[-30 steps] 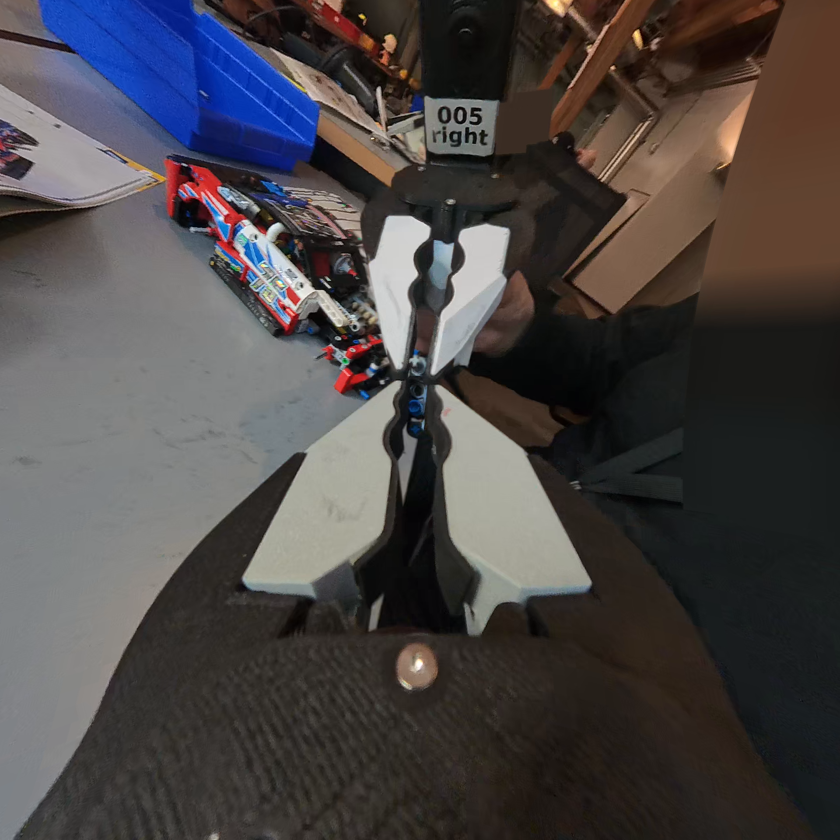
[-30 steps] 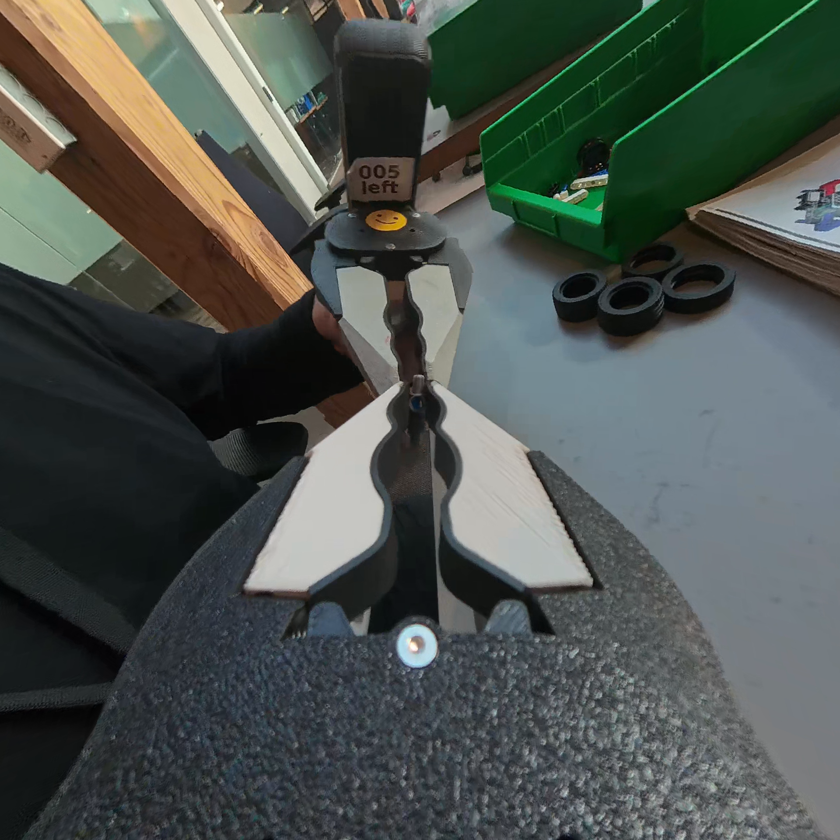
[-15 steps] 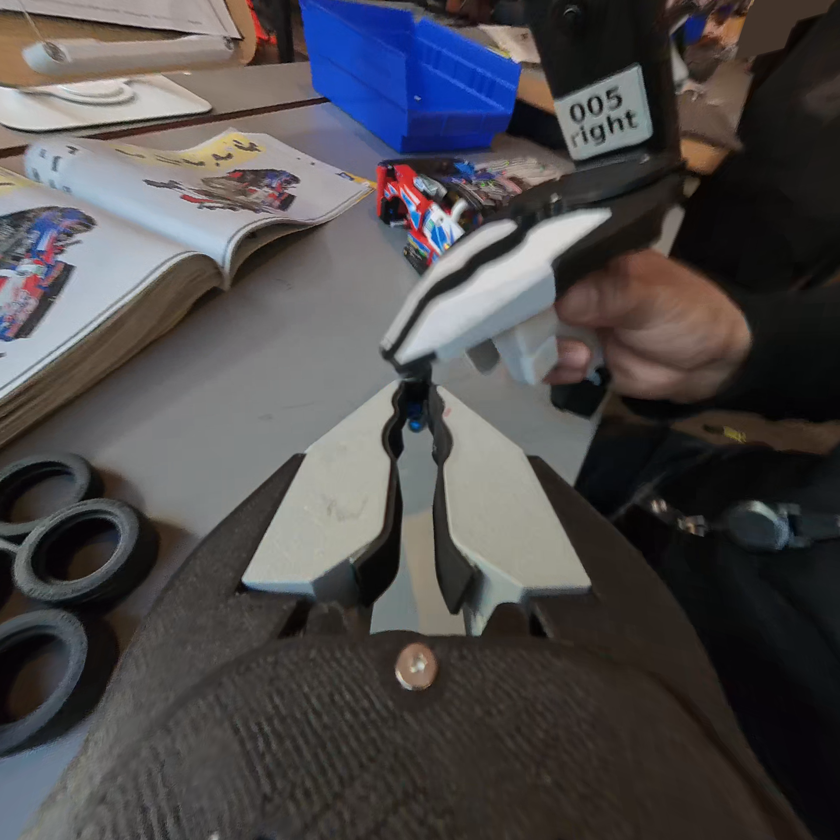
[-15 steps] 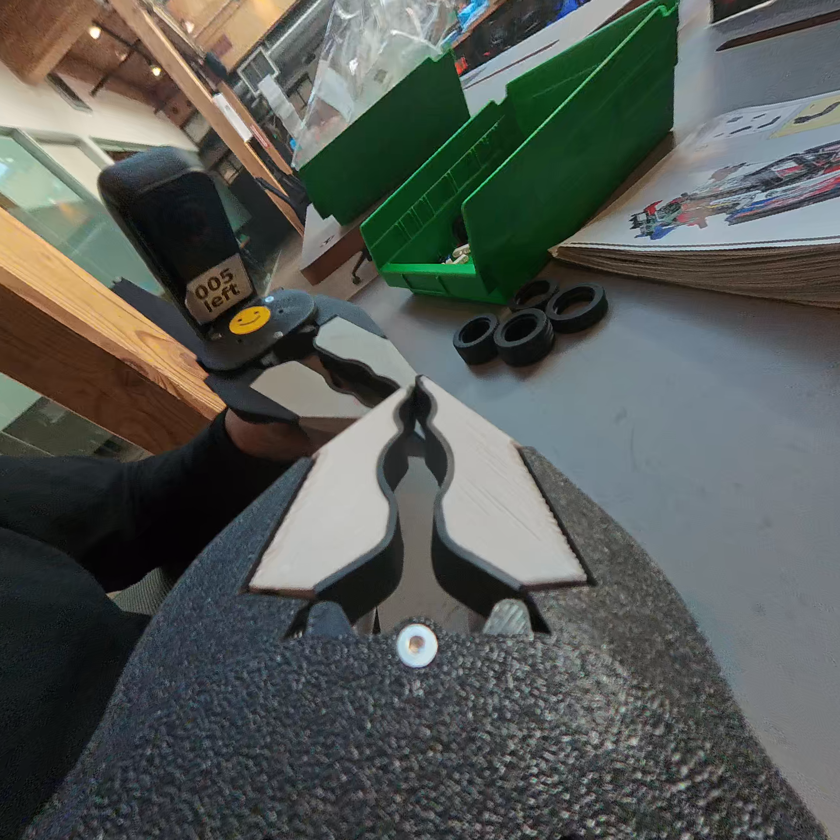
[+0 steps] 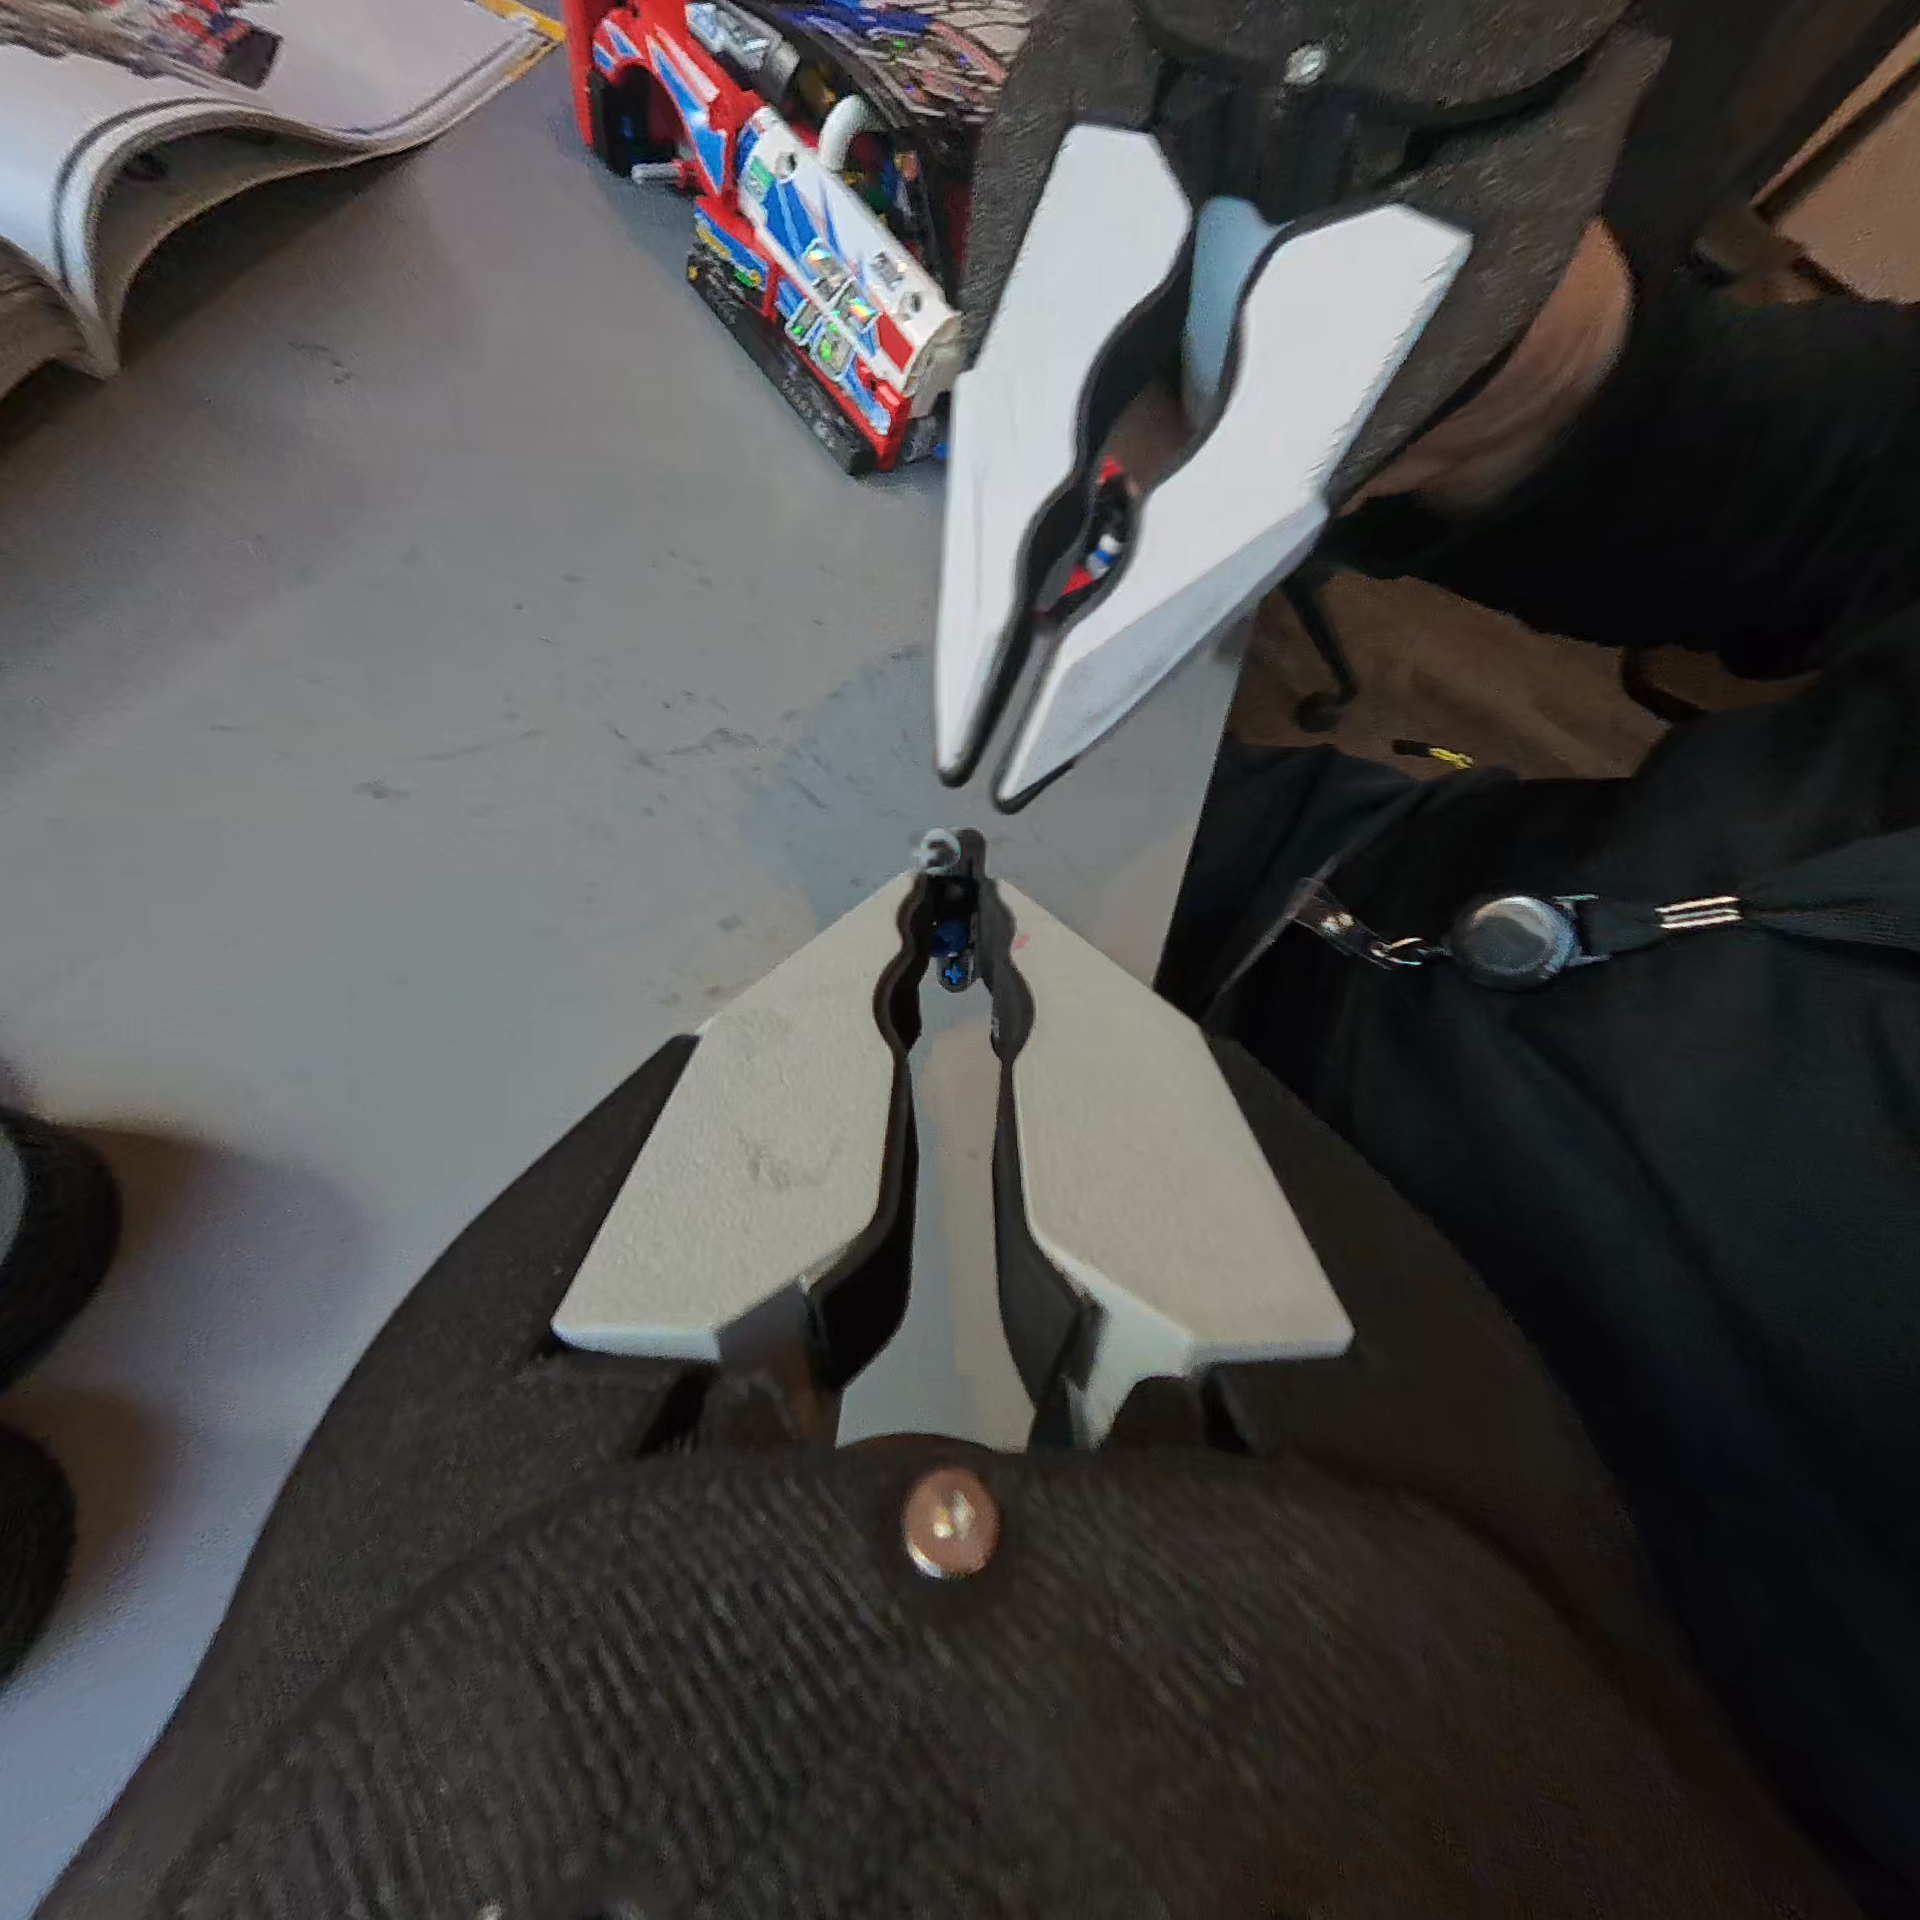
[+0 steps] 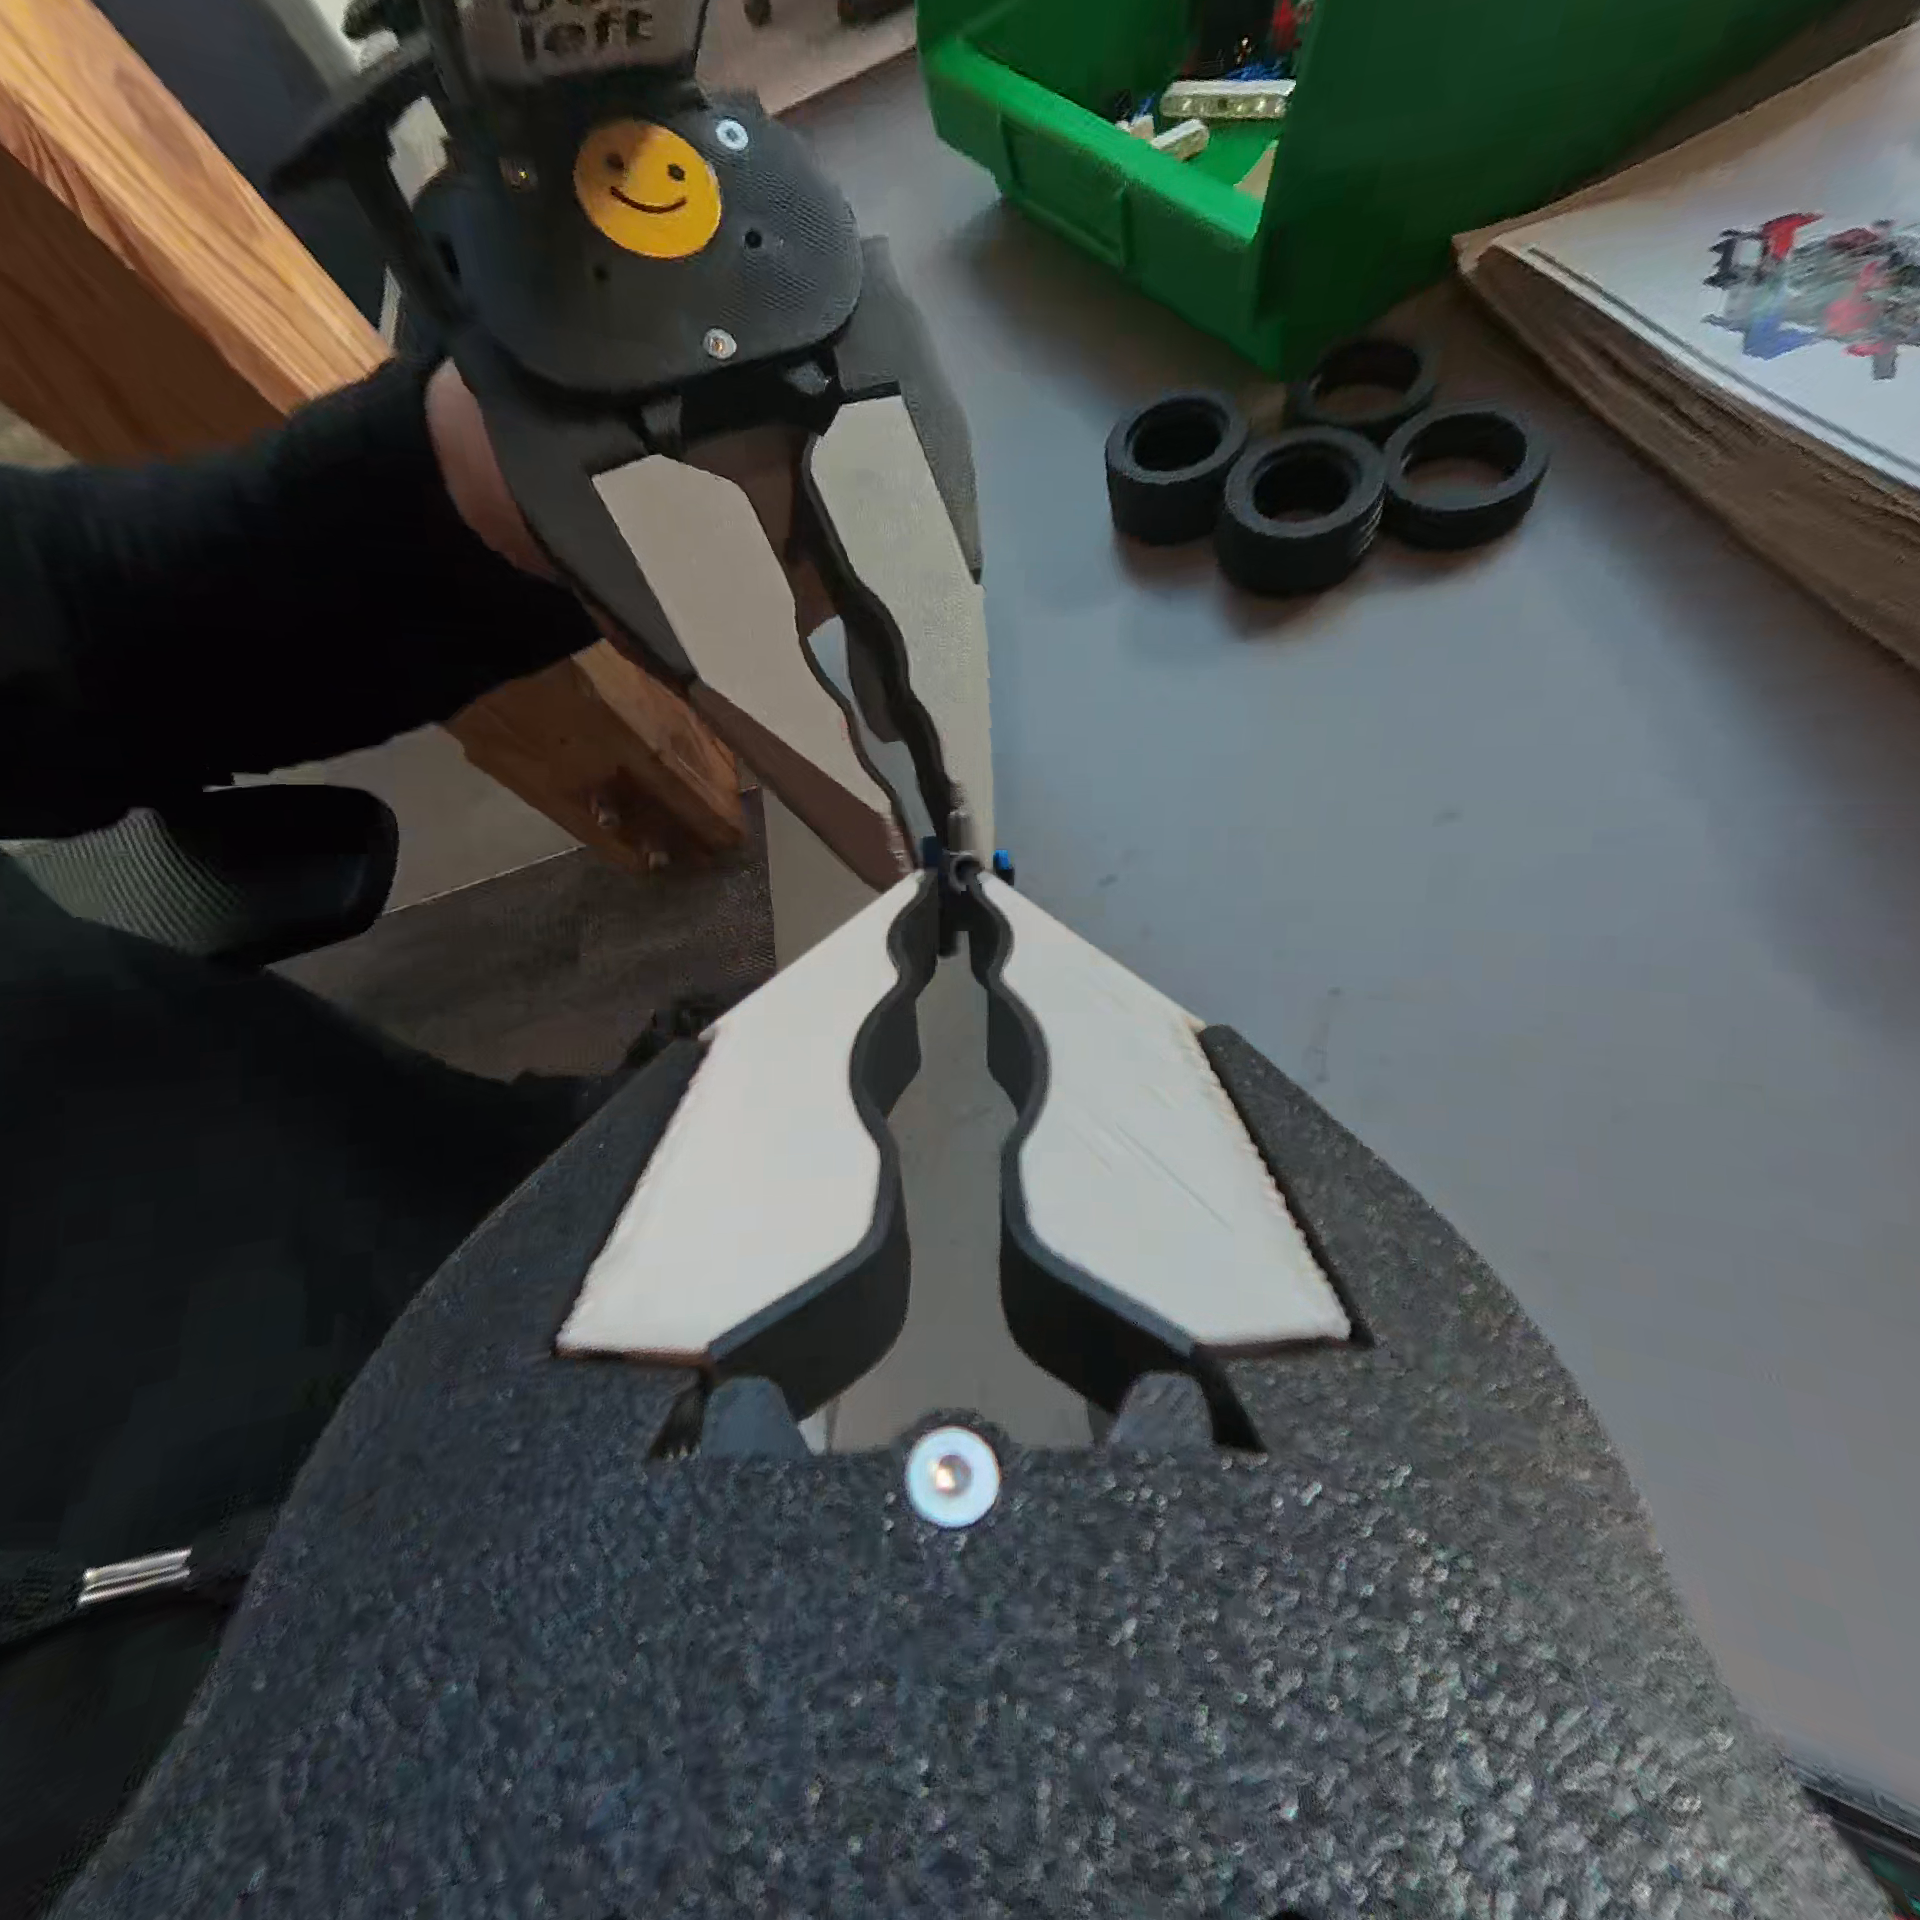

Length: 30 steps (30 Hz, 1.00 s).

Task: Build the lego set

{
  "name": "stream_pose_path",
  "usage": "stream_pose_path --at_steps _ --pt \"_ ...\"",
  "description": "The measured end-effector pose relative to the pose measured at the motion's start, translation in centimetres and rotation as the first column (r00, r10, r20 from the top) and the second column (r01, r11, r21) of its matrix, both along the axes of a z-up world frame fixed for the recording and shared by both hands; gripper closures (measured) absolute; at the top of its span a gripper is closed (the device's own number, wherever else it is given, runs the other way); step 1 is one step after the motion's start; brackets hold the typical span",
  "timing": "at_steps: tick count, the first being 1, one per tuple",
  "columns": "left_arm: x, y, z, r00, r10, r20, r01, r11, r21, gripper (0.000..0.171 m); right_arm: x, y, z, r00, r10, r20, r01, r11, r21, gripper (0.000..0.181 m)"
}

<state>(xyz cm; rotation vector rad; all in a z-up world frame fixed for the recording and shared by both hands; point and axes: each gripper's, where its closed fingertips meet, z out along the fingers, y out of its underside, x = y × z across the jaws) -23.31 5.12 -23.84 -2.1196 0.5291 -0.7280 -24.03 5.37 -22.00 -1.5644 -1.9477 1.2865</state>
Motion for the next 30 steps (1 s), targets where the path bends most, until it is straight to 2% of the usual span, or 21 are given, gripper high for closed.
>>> stream_pose_path --at_steps 5,8,11,15,17,20,22,24,27,30 --pt "0.3 -0.7 0.0 0.998 -0.038 -0.046 0.039 0.999 0.023 0.166 -0.1 -1.0 -0.2 0.998 0.059 0.006 -0.059 0.998 0.008 0.181" --pt "0.4 -0.9 0.6 0.998 -0.053 -0.041 0.055 0.997 0.057 0.166 0.0 -1.1 0.0 0.997 0.075 -0.005 -0.075 0.997 0.022 0.167" --pt "0.6 -0.7 1.2 0.996 -0.071 -0.058 0.076 0.992 0.099 0.166 0.2 -1.3 0.0 0.996 0.084 -0.013 -0.084 0.996 0.021 0.174" --pt "0.9 -0.8 1.3 0.989 -0.094 -0.116 0.108 0.987 0.117 0.166 0.5 -1.5 0.1 0.996 0.089 -0.030 -0.089 0.996 -0.013 0.175" --pt "0.8 -0.4 1.9 0.995 -0.061 -0.075 0.070 0.990 0.126 0.165 0.4 -1.1 0.8 0.995 0.062 -0.074 -0.064 0.998 -0.030 0.175" --pt "0.4 0.1 3.1 0.998 -0.004 0.056 -0.003 0.992 0.123 0.164 0.0 -0.6 1.9 0.990 -0.019 -0.141 0.005 0.995 -0.100 0.175" --pt "-0.2 0.5 3.4 0.994 0.040 0.105 -0.054 0.989 0.137 0.149 -0.2 -0.3 2.3 0.984 -0.064 -0.164 0.039 0.988 -0.151 0.175" --pt "-0.4 0.4 4.0 0.988 0.052 0.148 -0.076 0.983 0.165 0.148 -0.3 -0.2 2.8 0.977 -0.099 -0.190 0.057 0.975 -0.214 0.175" --pt "-0.6 0.4 4.8 0.980 0.062 0.189 -0.097 0.979 0.181 0.144 -0.4 0.0 3.6 0.964 -0.136 -0.228 0.066 0.955 -0.288 0.175" --pt "-1.6 0.7 4.9 0.977 0.113 0.178 -0.147 0.971 0.191 0.136 -0.2 0.5 4.5 0.950 -0.176 -0.259 0.067 0.923 -0.378 0.175"
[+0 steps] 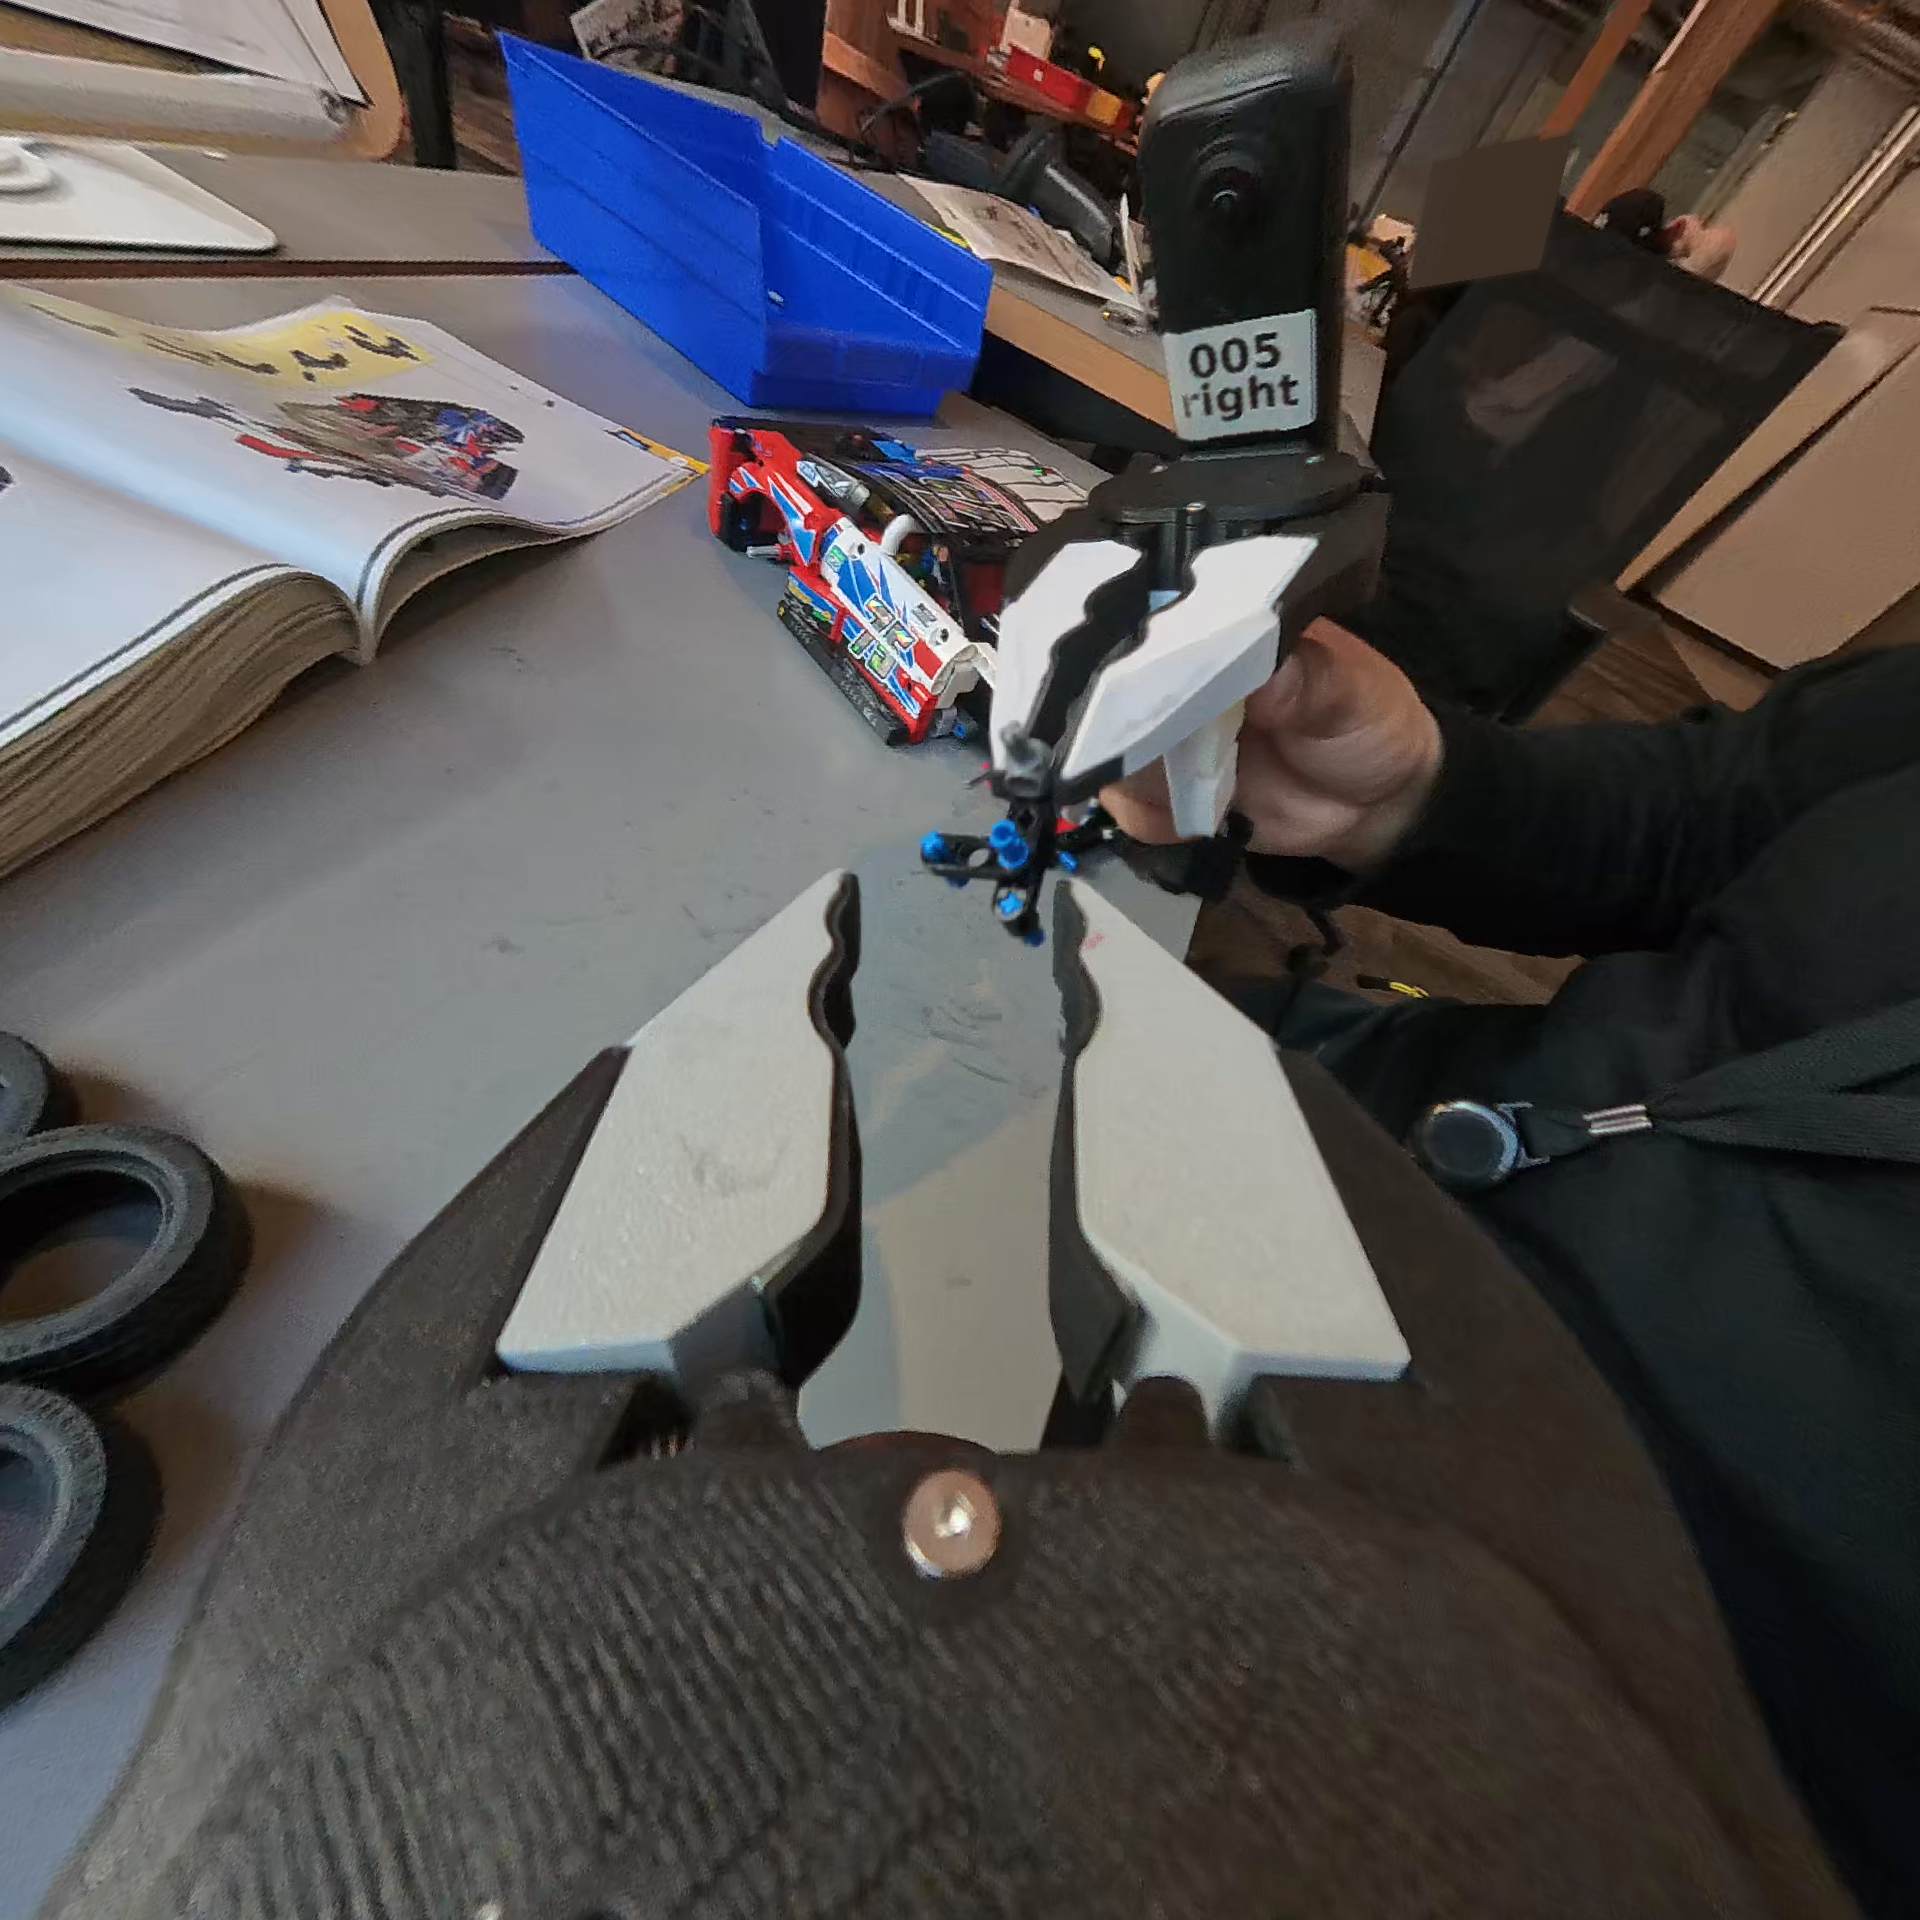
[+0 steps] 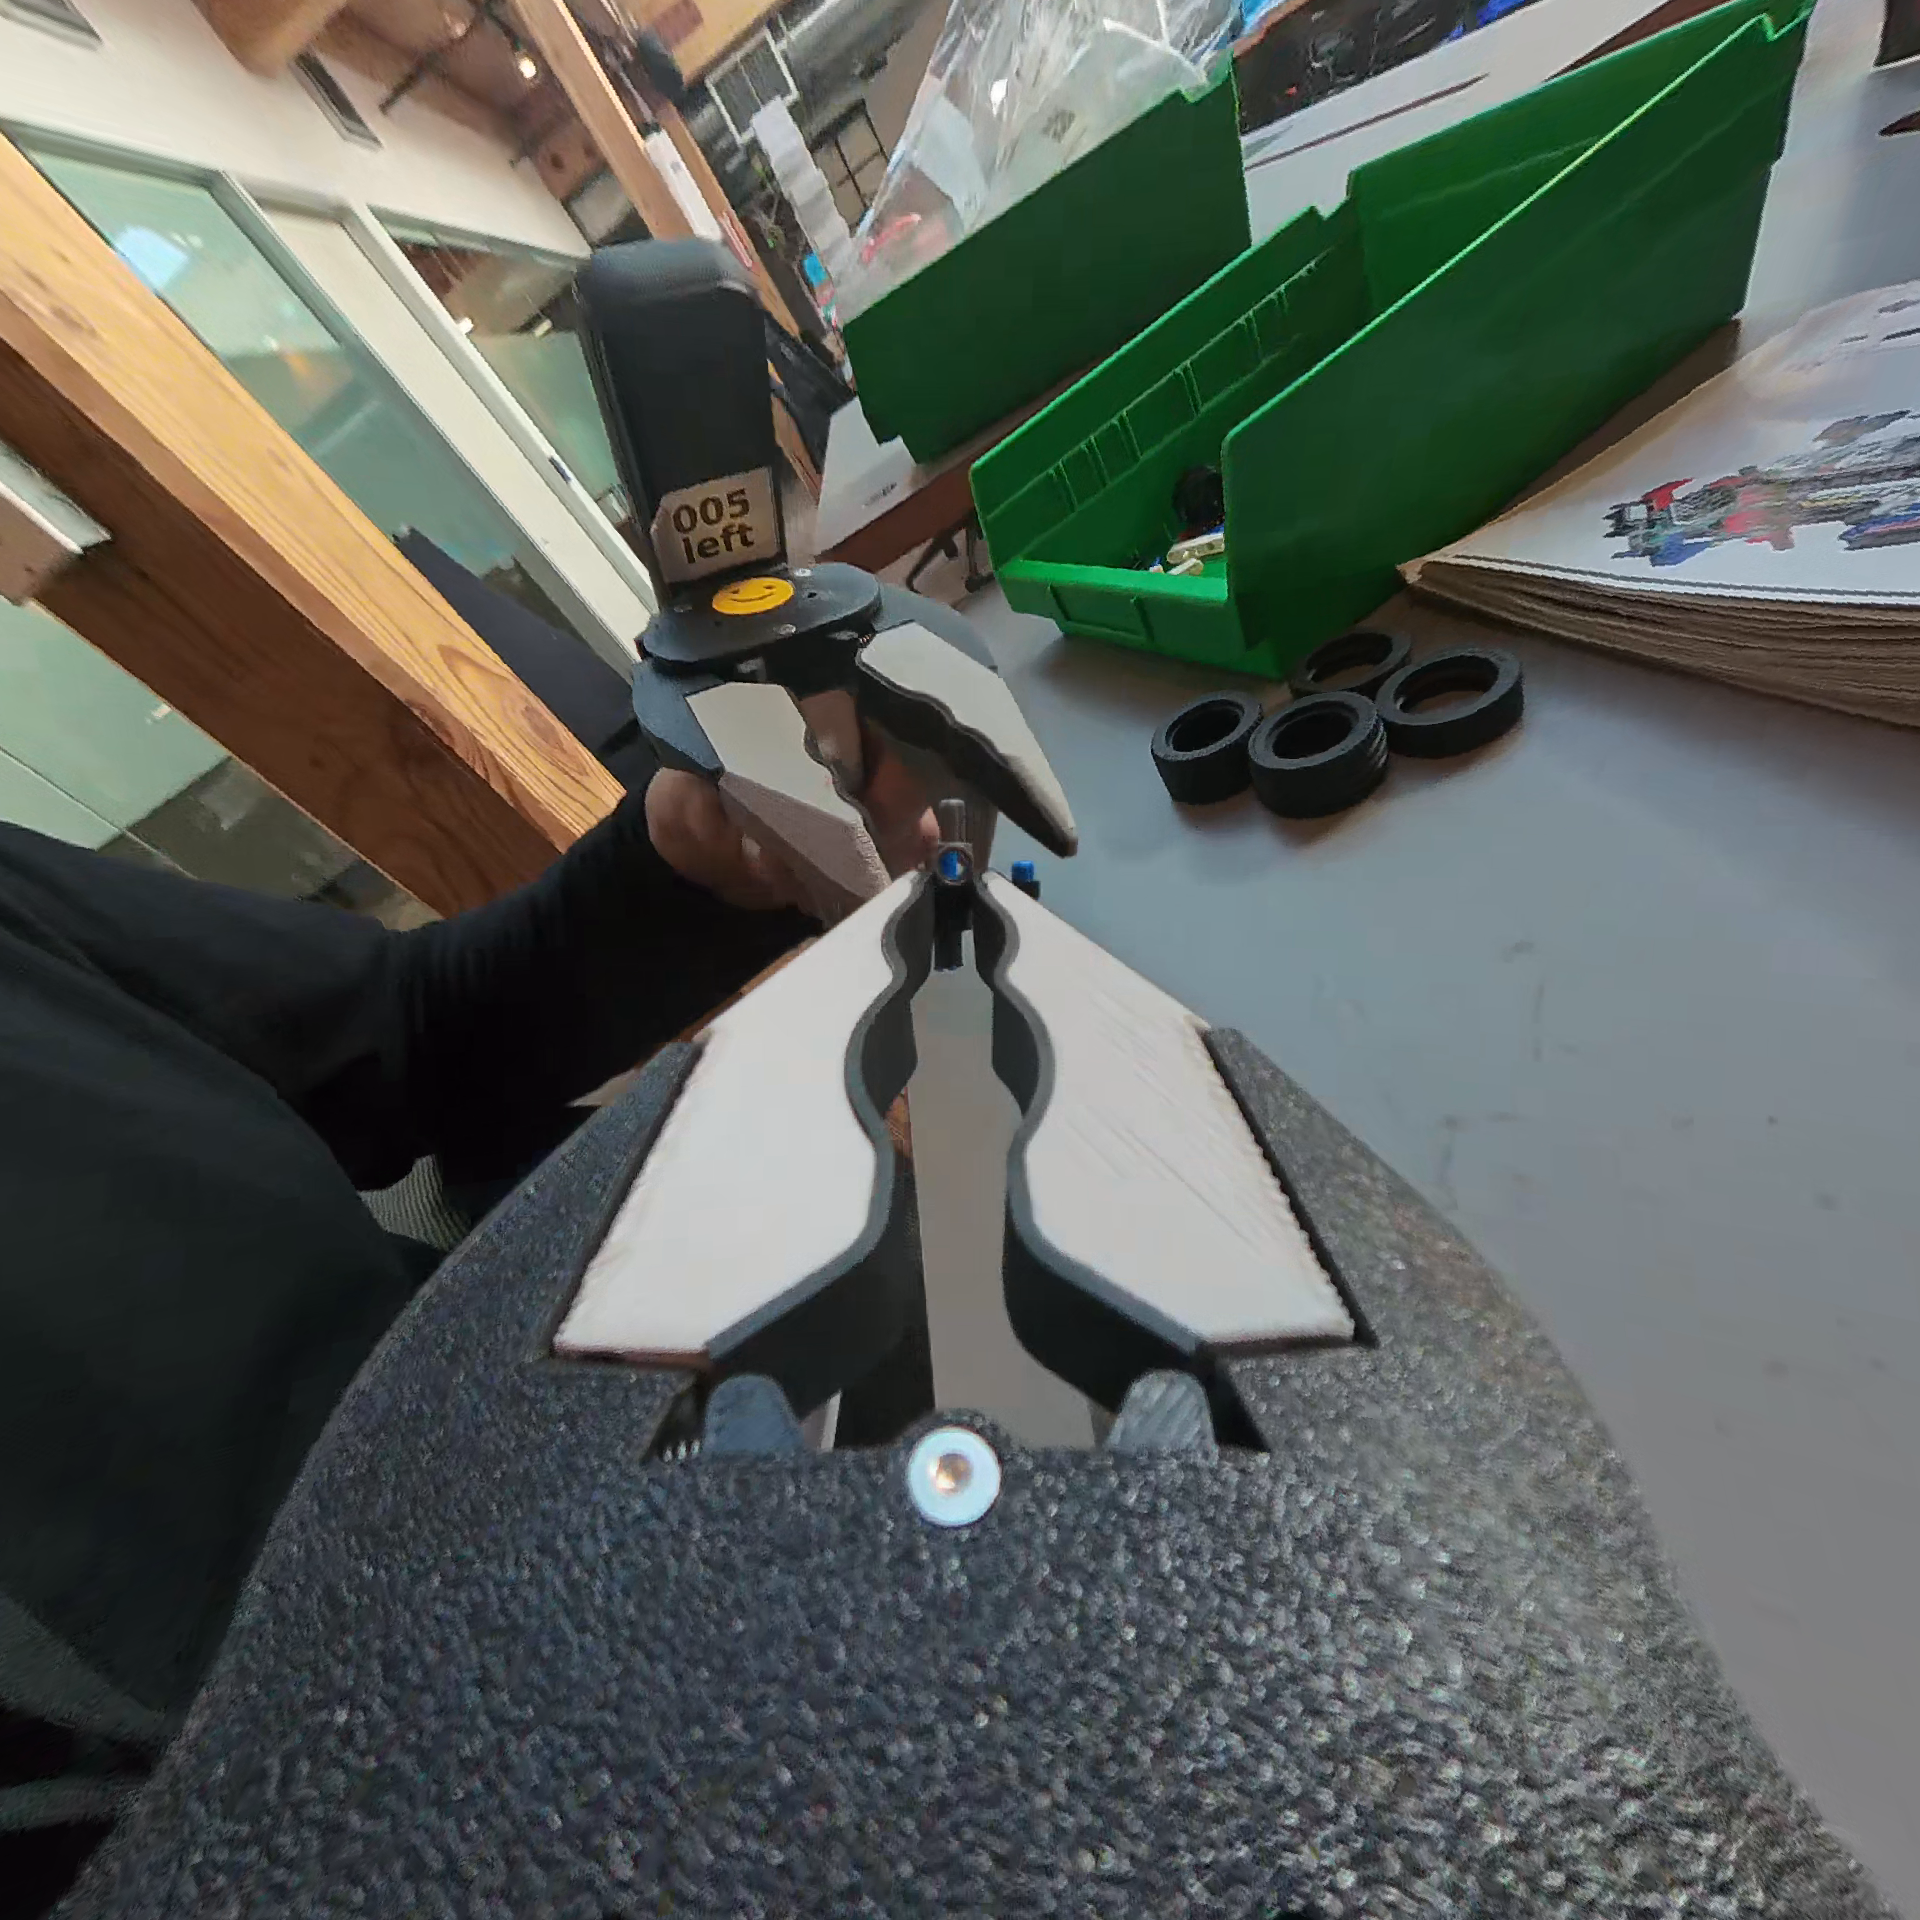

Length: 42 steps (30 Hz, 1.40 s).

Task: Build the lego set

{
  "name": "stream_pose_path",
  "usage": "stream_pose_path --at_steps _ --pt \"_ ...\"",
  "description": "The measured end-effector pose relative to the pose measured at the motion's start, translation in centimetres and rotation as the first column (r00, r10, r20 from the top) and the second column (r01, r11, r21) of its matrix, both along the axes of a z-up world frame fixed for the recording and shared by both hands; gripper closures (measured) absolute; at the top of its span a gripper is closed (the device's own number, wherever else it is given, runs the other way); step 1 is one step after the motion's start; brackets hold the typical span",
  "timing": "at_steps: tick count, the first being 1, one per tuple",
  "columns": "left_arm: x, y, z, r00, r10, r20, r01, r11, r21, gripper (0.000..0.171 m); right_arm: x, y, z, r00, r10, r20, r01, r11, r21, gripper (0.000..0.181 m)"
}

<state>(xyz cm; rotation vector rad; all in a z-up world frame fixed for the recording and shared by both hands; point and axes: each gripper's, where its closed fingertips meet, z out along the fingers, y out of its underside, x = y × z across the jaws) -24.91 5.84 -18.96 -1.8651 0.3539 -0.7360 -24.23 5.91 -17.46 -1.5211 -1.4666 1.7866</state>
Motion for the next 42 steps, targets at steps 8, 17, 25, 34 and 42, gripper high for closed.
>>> stream_pose_path --at_steps 8,17,25,34,42 --pt "1.6 0.0 1.4 0.996 -0.031 0.088 0.024 0.997 0.077 0.162 0.3 0.6 1.3 0.994 -0.017 -0.107 0.002 0.991 -0.135 0.175" --pt "1.5 -0.3 1.9 0.996 -0.021 0.092 0.007 0.990 0.144 0.167 0.5 0.0 1.4 0.992 0.015 -0.125 -0.032 0.990 -0.135 0.174" --pt "1.4 -1.1 1.3 0.998 -0.062 0.030 0.059 0.994 0.096 0.166 0.2 -1.0 0.5 0.998 0.063 -0.032 -0.056 0.982 0.180 0.173" --pt "-0.7 -2.4 3.4 0.996 0.086 0.010 -0.086 0.962 0.261 0.144 -0.3 -0.8 1.4 0.995 0.028 -0.100 -0.019 0.996 0.088 0.175" --pt "0.9 -2.1 2.5 0.992 -0.088 0.089 0.075 0.987 0.140 0.165 -0.4 -2.4 1.8 0.979 0.105 -0.173 -0.088 0.991 0.103 0.175"
